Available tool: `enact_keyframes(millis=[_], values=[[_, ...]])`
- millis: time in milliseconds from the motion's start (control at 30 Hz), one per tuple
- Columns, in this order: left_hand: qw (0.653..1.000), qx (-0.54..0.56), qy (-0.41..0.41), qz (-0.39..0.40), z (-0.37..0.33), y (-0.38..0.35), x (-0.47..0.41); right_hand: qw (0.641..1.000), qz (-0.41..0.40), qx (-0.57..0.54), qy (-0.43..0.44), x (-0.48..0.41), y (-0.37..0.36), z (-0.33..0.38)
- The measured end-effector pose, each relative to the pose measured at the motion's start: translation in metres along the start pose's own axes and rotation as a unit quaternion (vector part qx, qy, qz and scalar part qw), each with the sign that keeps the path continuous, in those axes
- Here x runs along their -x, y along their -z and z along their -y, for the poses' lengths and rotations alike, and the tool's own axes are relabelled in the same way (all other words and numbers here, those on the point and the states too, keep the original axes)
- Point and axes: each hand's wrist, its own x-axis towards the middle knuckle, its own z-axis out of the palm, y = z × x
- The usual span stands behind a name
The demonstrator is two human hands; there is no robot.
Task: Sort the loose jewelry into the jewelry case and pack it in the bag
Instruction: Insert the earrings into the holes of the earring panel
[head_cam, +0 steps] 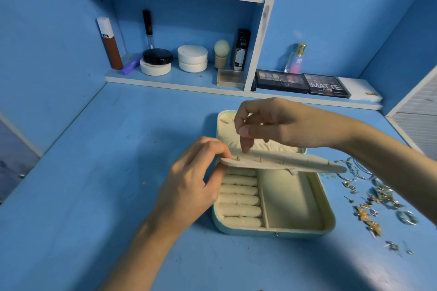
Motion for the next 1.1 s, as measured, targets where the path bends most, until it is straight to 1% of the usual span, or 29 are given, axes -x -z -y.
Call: enact_keyframes(millis=[100,167,267,333,467,600,700,767,900,1000,1100], values=[[0.999,0.021,0.026,-0.018,0.000,-0.002,-0.003,0.996,-0.085,0.026,0.023,0.017,0.003,0.003],[0.998,0.031,0.041,-0.030,0.001,-0.003,-0.008,0.985,-0.158,0.057,0.049,0.029,0.004,0.006],[0.996,0.048,0.063,-0.030,0.002,-0.005,-0.018,0.965,-0.246,0.054,0.072,0.043,0.002,0.006],[0.994,0.059,0.085,-0.024,0.002,-0.005,-0.025,0.955,-0.286,0.036,0.075,0.047,0.000,0.003],[0.992,0.066,0.108,-0.022,0.002,-0.009,-0.037,0.938,-0.339,-0.002,0.069,0.045,-0.003,-0.006],[0.987,0.075,0.127,-0.066,0.004,-0.016,-0.038,0.932,-0.356,-0.016,0.069,0.038,-0.003,-0.011],[0.984,0.027,0.137,-0.112,0.001,-0.020,-0.035,0.933,-0.353,-0.009,0.069,0.035,-0.003,-0.016],[0.984,-0.009,0.124,-0.131,0.000,-0.021,-0.034,0.933,-0.355,-0.004,0.068,0.033,-0.002,-0.019],[0.987,-0.107,0.052,-0.106,0.005,-0.023,-0.031,0.933,-0.353,0.003,0.071,0.031,-0.002,-0.021],[0.982,-0.153,0.039,-0.103,0.006,-0.024,-0.030,0.933,-0.353,0.009,0.073,0.030,-0.002,-0.021],[0.981,-0.161,0.036,-0.102,0.006,-0.023,-0.031,0.933,-0.351,0.013,0.073,0.029,-0.002,-0.022]])
